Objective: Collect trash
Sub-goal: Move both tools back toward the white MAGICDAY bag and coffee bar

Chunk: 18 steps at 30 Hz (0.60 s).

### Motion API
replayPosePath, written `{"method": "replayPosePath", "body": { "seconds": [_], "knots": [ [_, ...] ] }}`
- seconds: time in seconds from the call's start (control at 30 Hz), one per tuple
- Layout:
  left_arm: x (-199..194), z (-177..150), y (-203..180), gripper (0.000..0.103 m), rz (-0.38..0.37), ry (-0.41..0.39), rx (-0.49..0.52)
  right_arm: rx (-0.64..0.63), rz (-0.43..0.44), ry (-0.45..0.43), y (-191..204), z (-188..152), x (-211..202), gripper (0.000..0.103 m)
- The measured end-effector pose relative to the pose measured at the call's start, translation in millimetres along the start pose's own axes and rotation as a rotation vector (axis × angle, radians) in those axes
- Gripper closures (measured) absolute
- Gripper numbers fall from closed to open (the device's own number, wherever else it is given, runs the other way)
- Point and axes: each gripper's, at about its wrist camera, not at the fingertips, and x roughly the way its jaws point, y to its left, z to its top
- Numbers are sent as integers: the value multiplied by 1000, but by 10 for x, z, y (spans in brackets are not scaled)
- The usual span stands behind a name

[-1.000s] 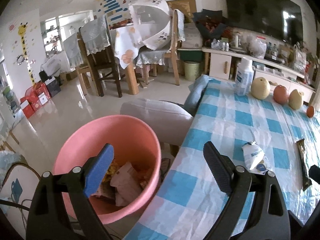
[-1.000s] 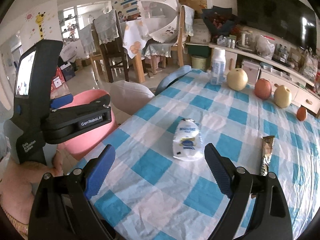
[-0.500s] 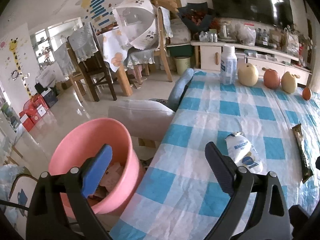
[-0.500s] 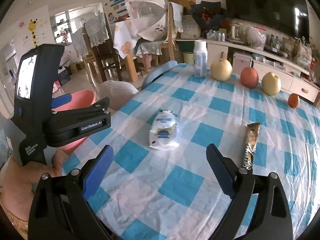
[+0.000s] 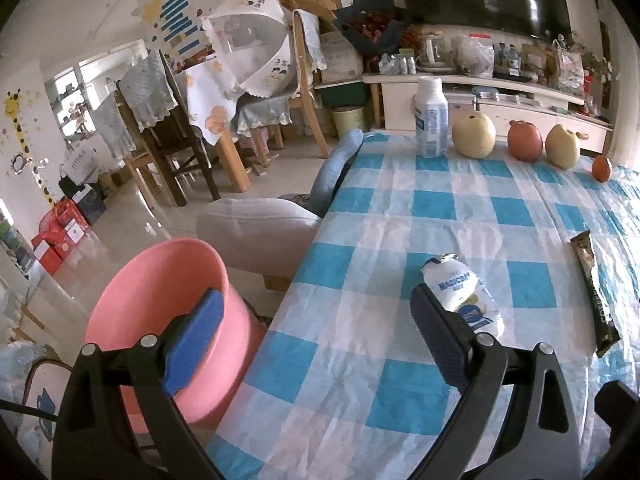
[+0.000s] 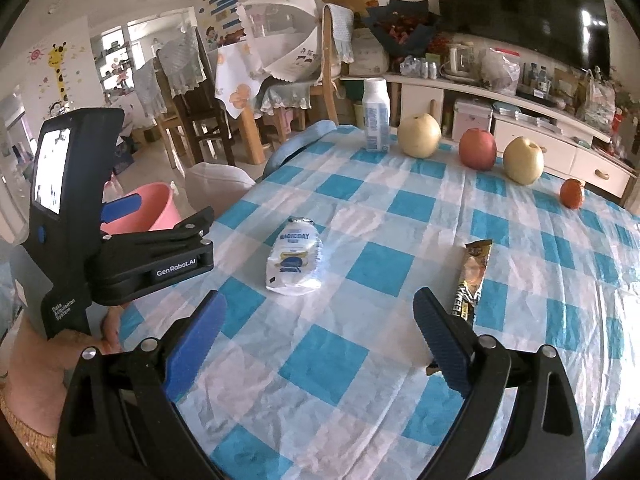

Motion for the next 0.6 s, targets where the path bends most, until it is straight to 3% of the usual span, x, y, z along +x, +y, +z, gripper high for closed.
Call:
{"method": "replayPosePath", "body": {
  "seconds": [0.2, 0.3, 0.53, 0.6],
  "knots": [
    [8, -11, -71, 8, -69, 23, 5, 36, 6, 21, -231, 51, -24, 9],
    [26, -31, -104, 8, -150, 55, -9, 72, -14, 33, -423, 74, -25, 9],
    [133, -75, -101, 8, -334, 156, -145, 186, -48, 56, -953, 101, -32, 9],
    [167, -87, -153, 8, -337, 167, -142, 209, -51, 62, -1073, 102, -12, 9]
  ]
}}
